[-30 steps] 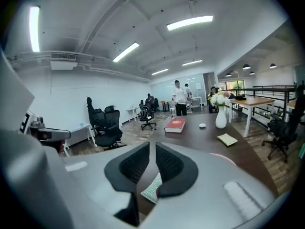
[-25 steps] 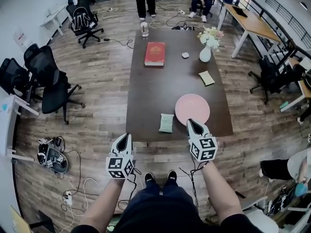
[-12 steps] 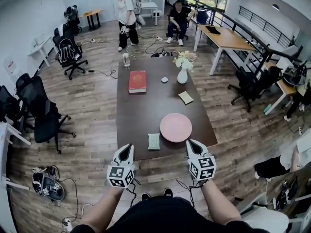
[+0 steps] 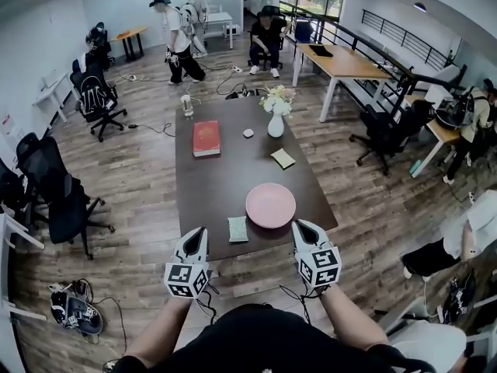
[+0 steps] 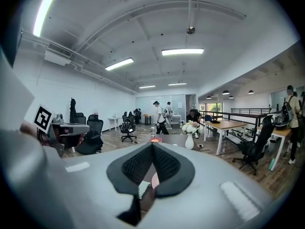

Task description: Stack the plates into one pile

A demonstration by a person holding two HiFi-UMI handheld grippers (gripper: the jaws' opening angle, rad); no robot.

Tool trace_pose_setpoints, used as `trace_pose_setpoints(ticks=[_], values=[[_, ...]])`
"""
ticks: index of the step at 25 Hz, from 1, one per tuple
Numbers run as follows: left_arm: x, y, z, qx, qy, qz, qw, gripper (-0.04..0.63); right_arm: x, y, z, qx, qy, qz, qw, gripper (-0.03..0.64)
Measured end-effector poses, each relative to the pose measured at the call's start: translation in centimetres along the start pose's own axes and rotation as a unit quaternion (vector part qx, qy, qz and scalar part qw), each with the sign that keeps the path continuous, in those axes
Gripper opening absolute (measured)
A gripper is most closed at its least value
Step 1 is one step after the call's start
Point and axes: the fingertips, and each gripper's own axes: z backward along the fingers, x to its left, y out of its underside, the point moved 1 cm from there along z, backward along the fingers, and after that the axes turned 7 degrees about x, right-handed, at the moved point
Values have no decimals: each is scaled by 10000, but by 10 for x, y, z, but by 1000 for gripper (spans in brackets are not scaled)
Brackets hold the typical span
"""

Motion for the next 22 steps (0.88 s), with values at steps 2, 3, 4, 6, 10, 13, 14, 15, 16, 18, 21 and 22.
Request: trace_pose_setpoints(ticks=[2,3,4,6,10,13,14,15,16,18,21,22], values=[[1,2,1,41,9,-7,10000,-5,0,0,1,-4,24,21,10000,11],[1,3,1,59,14,-19,10000,-5,-1,1,1,2,30,33,10000,11],[2,4,1,68,14,-32,10000,-5,0,1,1,11,31,38,10000,11],[3,4,2,70,4,-50,10000,-5,0,3,0,29,23,36,10000,11],[3,3,4,59,-5,-85,9999,-5,4,4,-2,39,-19,48,10000,11],[5,4,7,49,-32,-103,9999,-5,8,6,-3,37,-26,56,10000,11],[7,4,8,41,-44,-99,9999,-5,9,6,-4,30,-19,54,10000,11],[8,4,9,34,-56,-97,9999,-5,10,6,-4,22,-11,51,10000,11],[8,4,9,32,-64,-98,9999,-5,10,6,-4,18,-6,48,10000,11],[9,5,10,37,-78,-105,9999,-5,10,7,-4,23,3,47,10000,11],[10,7,11,34,-109,-97,9999,-5,9,10,-3,42,14,39,10000,11],[11,7,12,31,-121,-92,9999,-5,9,11,-3,46,19,33,10000,11]])
